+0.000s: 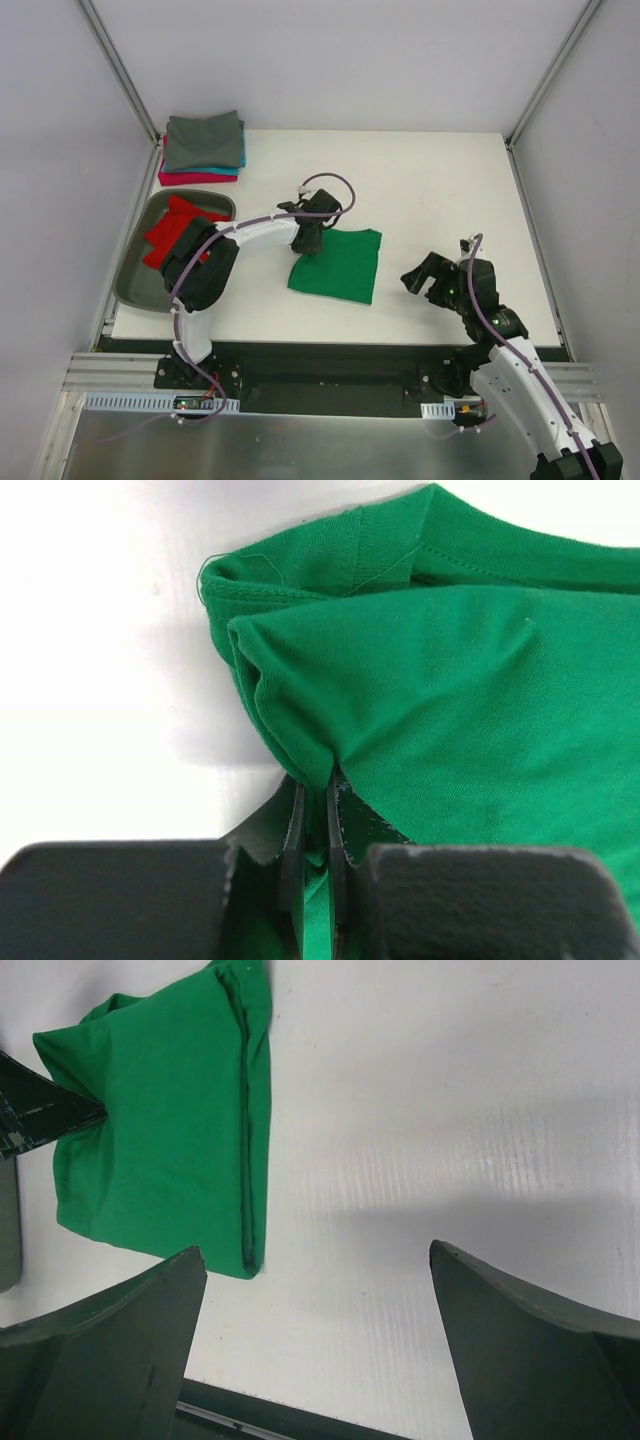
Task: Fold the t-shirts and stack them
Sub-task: Put the neatly folded tshirt into the corner of the board with the left arm
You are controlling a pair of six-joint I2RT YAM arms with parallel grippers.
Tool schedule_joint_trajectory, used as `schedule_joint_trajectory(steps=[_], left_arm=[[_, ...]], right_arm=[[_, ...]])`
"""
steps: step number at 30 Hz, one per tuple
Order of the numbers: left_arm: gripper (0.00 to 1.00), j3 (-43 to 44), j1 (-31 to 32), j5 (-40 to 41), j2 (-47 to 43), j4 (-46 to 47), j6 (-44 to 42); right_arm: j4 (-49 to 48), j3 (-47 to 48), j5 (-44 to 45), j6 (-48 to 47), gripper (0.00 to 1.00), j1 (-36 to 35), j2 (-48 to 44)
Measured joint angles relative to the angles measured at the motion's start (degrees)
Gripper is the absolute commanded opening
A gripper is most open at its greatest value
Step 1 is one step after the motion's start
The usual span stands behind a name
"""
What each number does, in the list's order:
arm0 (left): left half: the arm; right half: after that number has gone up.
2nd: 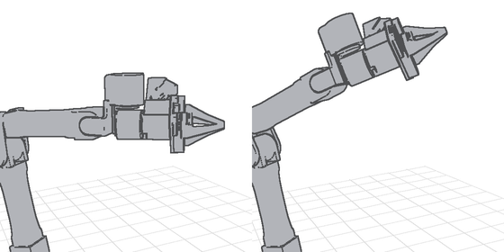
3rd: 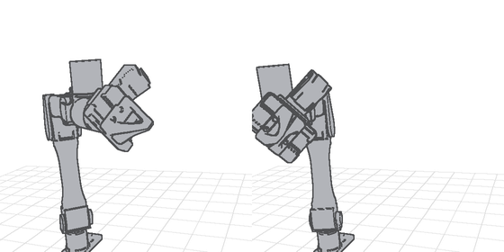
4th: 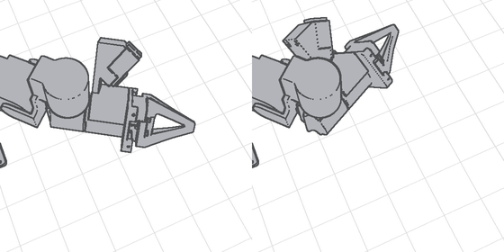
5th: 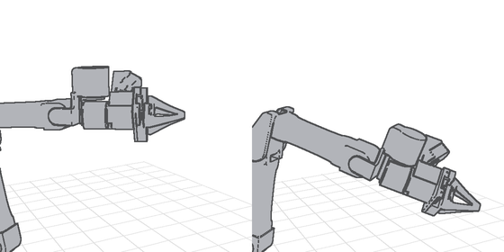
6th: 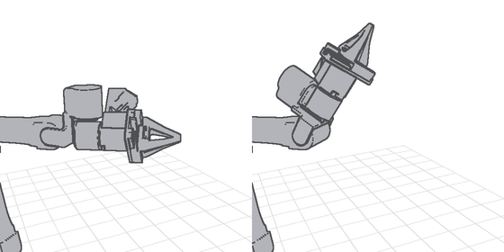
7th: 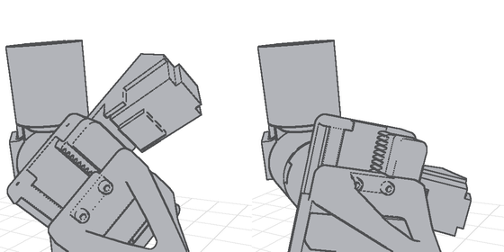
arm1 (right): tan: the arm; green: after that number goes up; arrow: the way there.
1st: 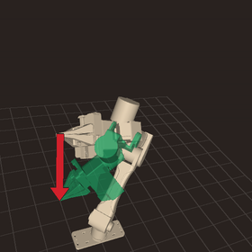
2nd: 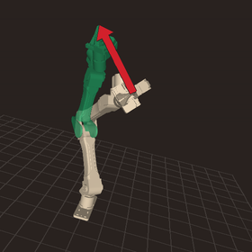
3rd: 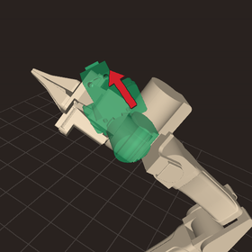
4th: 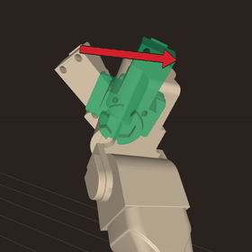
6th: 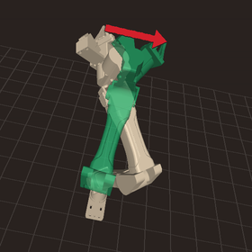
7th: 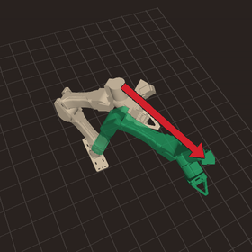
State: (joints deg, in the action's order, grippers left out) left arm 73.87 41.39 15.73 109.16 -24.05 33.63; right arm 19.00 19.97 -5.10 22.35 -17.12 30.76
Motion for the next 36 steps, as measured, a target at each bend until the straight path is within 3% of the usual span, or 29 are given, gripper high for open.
schedule_joint_trajectory(steps=[17,36], left_arm=[[0.0,13.1,-6.8,13.2,4.8,-6.4,-16.0],[0.0,53.0,-18.4,17.6,23.0,-5.6,-42.0]], right_arm=[[-6.8,-2.7,2.5,-3.7,0.96,0.0,1.4],[-14.1,-3.6,10.9,-8.5,0.96,0.5,9.4]])
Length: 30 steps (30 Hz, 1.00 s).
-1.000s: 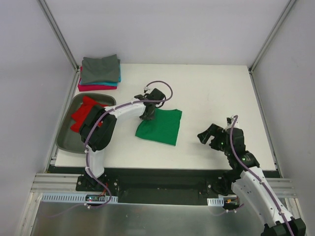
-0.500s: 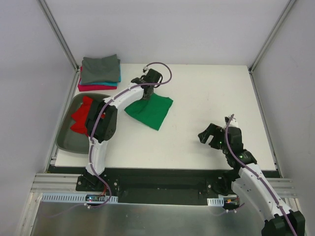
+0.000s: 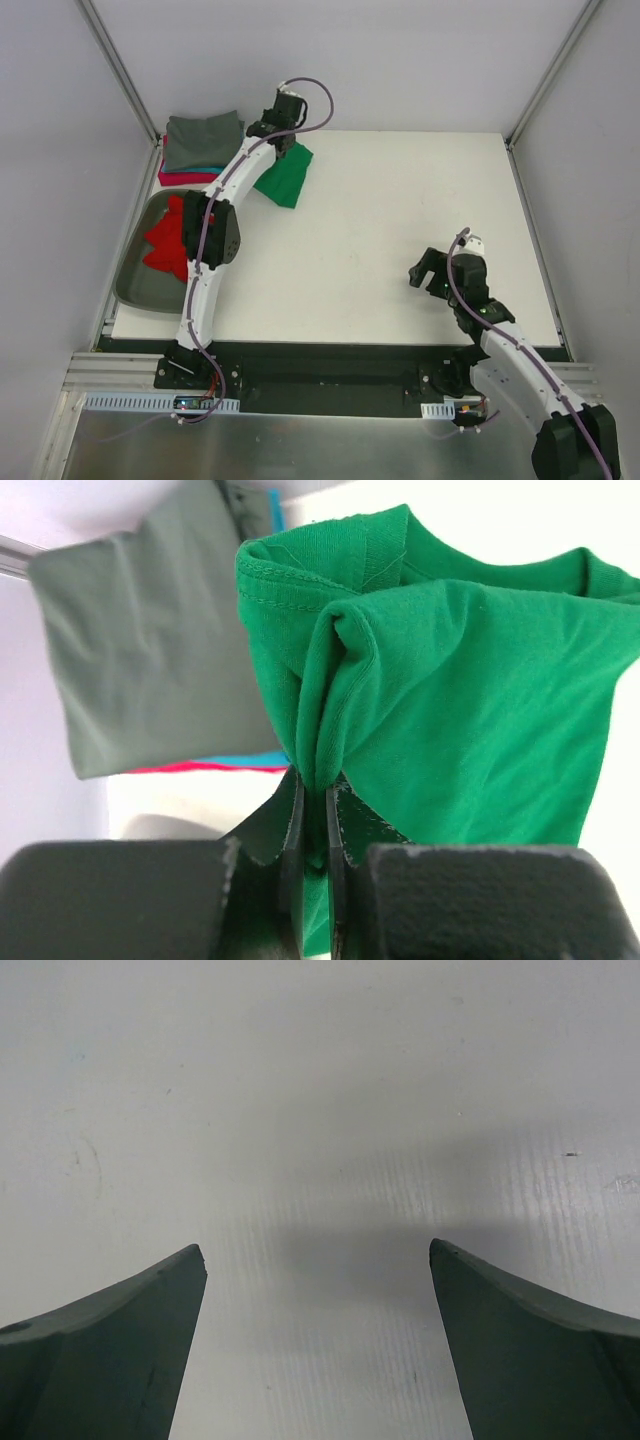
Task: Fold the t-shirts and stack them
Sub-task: Put the neatly folded tshirt into the corner of the board with the left arm
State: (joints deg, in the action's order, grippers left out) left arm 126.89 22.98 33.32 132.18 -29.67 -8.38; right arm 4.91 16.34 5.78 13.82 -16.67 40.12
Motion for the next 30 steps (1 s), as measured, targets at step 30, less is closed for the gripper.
schedule_joint_trajectory(steps=[30], left_arm=[[0.0,4.0,-13.1,3.3,4.5,24.3,-21.0]], right_arm=[[-10.8,2.0,1.9,0.3,0.96,0.2,15.7]])
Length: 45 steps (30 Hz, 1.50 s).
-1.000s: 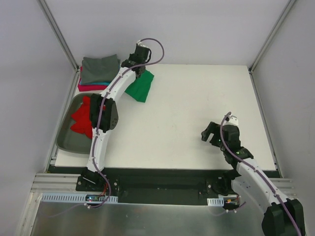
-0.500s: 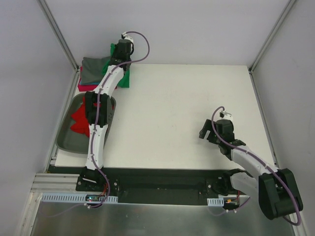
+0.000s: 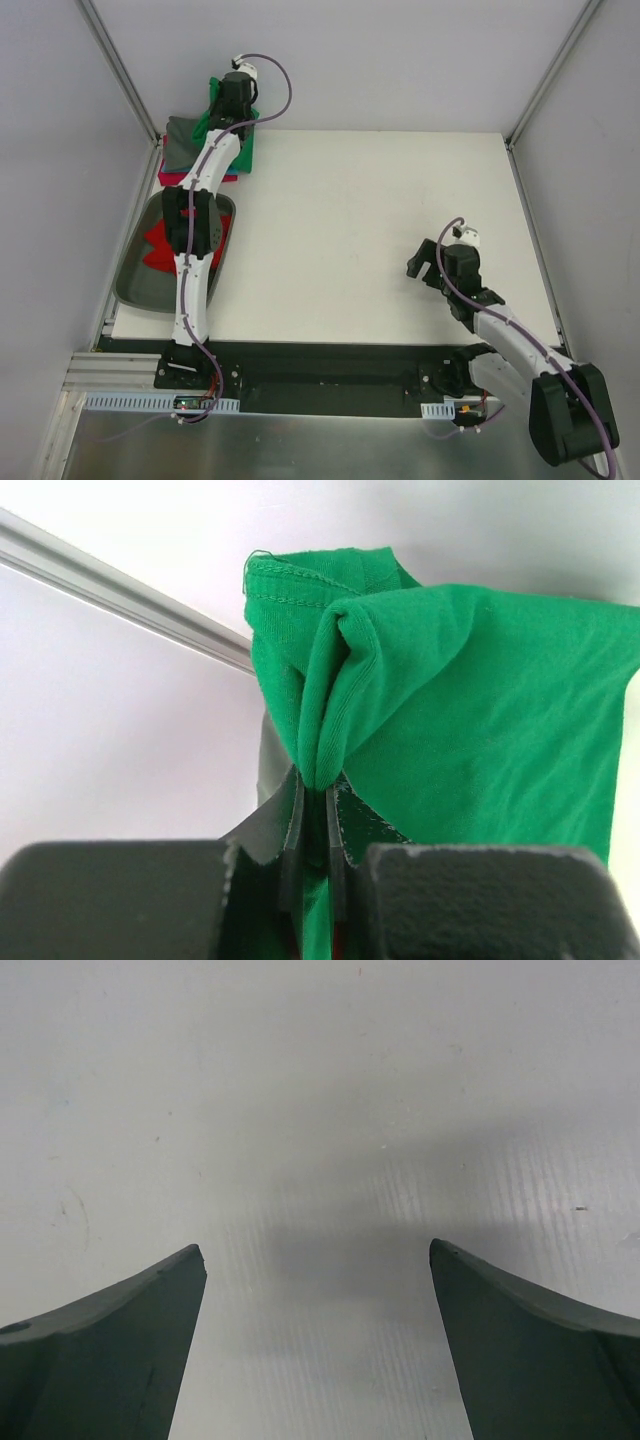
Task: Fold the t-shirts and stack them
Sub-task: Put the neatly folded tshirt into the corner of the board with the left arm
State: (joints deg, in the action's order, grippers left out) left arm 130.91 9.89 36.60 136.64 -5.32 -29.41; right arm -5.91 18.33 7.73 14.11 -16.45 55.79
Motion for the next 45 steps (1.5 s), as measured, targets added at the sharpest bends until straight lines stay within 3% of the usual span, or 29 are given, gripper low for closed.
schedule_joint_trajectory(steps=[14,26,30,33,35,37,38,42,45], left_arm=[[0.0,-3.1,-3.9,-2.5,-6.1,3.3,-0.2],[0.0,-5.9,-5.9,-4.9,-5.6,6.6,-1.3],[0.04,-5.9,-6.2,-4.9,-4.5,8.1,-1.5],[0.16,-5.8,-6.6,-4.2,-3.2,9.2,-1.5],[0.33,-5.5,-6.8,-2.8,-2.1,10.0,-1.4],[0.67,-5.2,-7.0,-1.4,-1.1,10.6,-1.2],[0.78,-5.2,-7.0,-0.7,-0.8,10.7,-1.2],[0.96,-5.2,-7.3,1.0,-0.6,11.0,-0.3],[0.99,-5.2,-7.4,1.5,-0.7,11.6,0.2]], right_arm=[[0.0,-7.0,5.9,0.9,0.96,0.1,-20.6],[0.4,-7.0,6.9,1.7,0.96,0.1,-20.6],[1.4,-7.0,7.1,1.7,0.96,0.1,-20.5],[1.9,-7.0,7.5,1.8,0.96,0.1,-20.5],[1.9,-7.0,7.7,1.9,0.96,0.1,-20.5],[2.0,-7.0,7.9,2.0,0.96,0.1,-20.5],[2.0,-7.0,7.9,2.1,0.96,0.1,-20.5],[2.8,-7.0,7.9,2.4,0.96,0.1,-20.7],[3.7,-7.0,7.8,2.5,0.96,0.1,-21.6]])
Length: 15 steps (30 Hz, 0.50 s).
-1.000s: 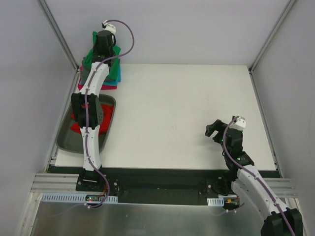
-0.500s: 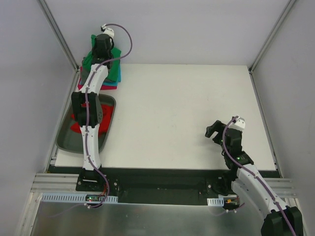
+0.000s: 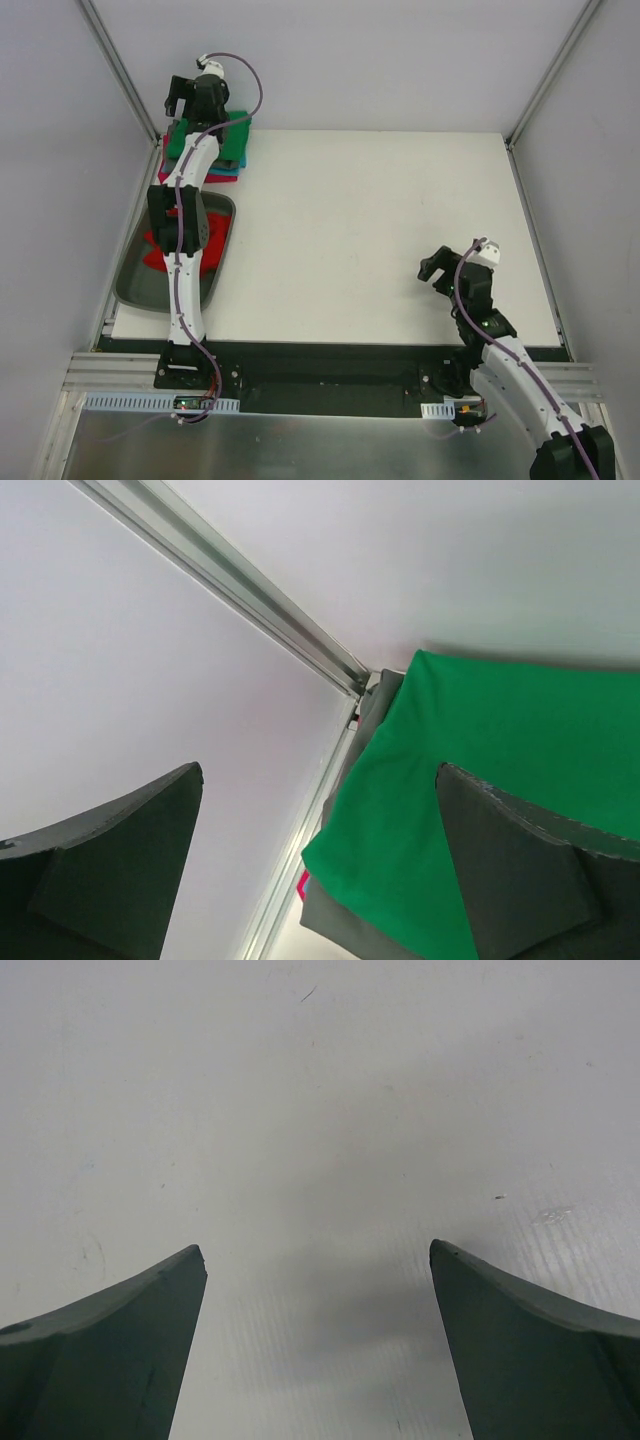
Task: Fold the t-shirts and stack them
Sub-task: Put the neatly folded tshirt into the corner of the board with the left arm
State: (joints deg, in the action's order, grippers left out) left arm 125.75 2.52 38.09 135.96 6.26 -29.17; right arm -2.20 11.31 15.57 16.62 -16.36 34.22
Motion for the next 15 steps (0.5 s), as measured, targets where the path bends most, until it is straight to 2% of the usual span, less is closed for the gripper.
schedule_joint_trajectory(steps=[5,9,12,15], left_arm=[[0.99,-1.9,0.0,-0.1,-2.0,-1.6,3.5],[0.99,-2.9,0.7,-1.1,-6.1,-8.0,9.2],[0.99,-4.0,1.9,-4.9,-11.9,-14.6,15.5],[0.99,-8.5,4.1,-11.5,-21.6,-19.7,22.6]], right_arm=[[1.8,0.0,-0.7,0.4,0.96,0.0,-3.5],[4.3,0.0,-1.6,0.5,0.96,0.0,-6.4],[6.8,0.3,-2.2,0.6,0.96,0.0,-8.1],[9.4,0.7,-3.3,0.9,0.96,0.0,-10.0]])
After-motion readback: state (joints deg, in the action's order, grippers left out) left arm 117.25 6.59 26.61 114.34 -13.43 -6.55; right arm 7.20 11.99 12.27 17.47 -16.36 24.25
